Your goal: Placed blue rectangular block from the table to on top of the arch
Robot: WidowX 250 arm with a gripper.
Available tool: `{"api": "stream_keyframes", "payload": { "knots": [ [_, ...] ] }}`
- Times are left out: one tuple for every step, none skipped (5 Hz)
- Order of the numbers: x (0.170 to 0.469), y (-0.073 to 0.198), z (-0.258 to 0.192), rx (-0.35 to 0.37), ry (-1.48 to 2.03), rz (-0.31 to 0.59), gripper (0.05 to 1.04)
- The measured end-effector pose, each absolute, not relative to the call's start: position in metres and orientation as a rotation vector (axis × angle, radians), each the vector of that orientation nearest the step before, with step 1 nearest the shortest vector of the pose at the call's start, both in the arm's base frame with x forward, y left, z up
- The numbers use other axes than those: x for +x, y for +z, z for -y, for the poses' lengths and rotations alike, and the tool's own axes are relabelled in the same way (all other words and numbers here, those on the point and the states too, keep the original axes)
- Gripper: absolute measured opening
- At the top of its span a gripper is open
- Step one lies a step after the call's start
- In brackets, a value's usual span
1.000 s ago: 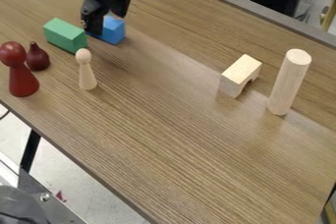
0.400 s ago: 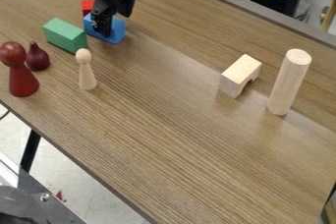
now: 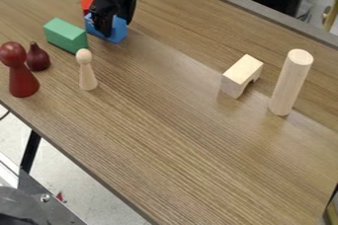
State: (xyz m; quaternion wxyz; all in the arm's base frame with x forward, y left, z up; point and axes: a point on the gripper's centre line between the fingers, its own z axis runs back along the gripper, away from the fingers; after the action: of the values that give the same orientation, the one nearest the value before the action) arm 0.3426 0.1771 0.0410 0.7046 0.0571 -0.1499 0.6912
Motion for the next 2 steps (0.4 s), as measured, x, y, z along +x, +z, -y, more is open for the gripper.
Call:
{"api": "stream_keyframes", "payload": {
  "knots": [
    [0.356,0.06,-0.179,0.152,1.342,0.438,0.555],
    [0.372,0.091,-0.16,0.136,1.158,0.548,0.555]
  ]
}}
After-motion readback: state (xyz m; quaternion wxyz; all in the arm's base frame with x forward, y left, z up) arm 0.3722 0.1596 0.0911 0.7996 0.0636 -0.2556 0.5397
